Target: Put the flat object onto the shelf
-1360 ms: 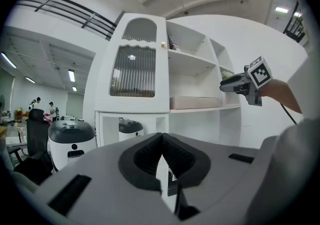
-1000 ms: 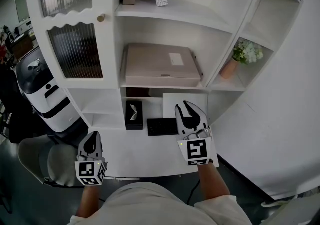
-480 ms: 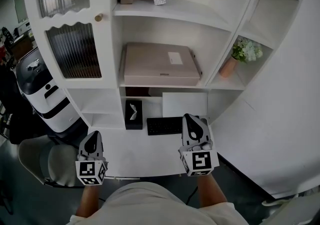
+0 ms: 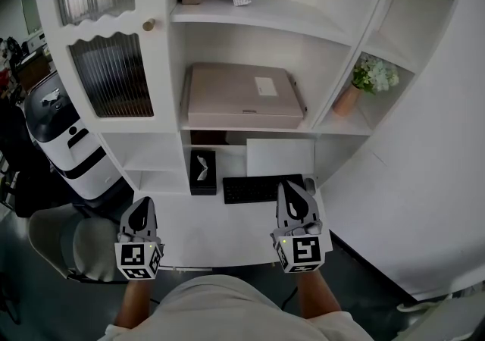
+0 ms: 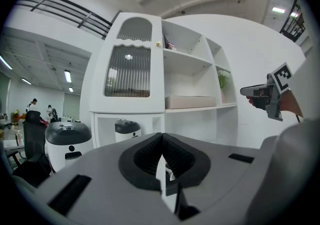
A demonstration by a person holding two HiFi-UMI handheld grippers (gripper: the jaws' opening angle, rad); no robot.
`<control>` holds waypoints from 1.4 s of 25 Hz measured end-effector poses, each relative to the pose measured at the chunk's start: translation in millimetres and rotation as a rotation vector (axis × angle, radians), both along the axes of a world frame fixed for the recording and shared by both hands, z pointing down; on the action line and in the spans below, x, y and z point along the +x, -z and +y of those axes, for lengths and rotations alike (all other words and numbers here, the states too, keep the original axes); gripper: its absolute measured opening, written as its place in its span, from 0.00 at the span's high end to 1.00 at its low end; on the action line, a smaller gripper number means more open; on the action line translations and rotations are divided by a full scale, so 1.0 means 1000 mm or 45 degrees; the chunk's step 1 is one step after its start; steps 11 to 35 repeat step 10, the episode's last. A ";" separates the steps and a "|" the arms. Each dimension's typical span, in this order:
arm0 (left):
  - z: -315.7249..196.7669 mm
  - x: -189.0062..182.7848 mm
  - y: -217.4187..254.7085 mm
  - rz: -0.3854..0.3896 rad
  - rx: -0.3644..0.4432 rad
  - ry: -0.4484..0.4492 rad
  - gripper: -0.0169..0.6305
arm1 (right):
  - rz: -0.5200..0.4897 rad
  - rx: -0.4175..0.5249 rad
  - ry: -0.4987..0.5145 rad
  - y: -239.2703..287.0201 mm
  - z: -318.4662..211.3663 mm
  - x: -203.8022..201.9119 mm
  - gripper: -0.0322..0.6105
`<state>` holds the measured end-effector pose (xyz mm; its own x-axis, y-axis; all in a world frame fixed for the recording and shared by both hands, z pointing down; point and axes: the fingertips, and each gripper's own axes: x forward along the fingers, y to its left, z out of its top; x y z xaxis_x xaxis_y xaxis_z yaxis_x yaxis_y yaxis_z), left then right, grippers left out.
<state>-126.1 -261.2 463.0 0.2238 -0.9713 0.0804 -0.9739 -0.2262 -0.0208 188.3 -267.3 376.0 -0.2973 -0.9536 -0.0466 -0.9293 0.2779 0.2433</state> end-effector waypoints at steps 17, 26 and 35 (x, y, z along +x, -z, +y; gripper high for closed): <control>-0.001 0.003 -0.001 0.002 -0.002 -0.012 0.97 | -0.016 -0.012 -0.008 -0.003 0.001 0.003 0.95; -0.001 0.003 -0.001 0.002 -0.002 -0.012 0.97 | -0.016 -0.012 -0.008 -0.003 0.001 0.003 0.95; -0.001 0.003 -0.001 0.002 -0.002 -0.012 0.97 | -0.016 -0.012 -0.008 -0.003 0.001 0.003 0.95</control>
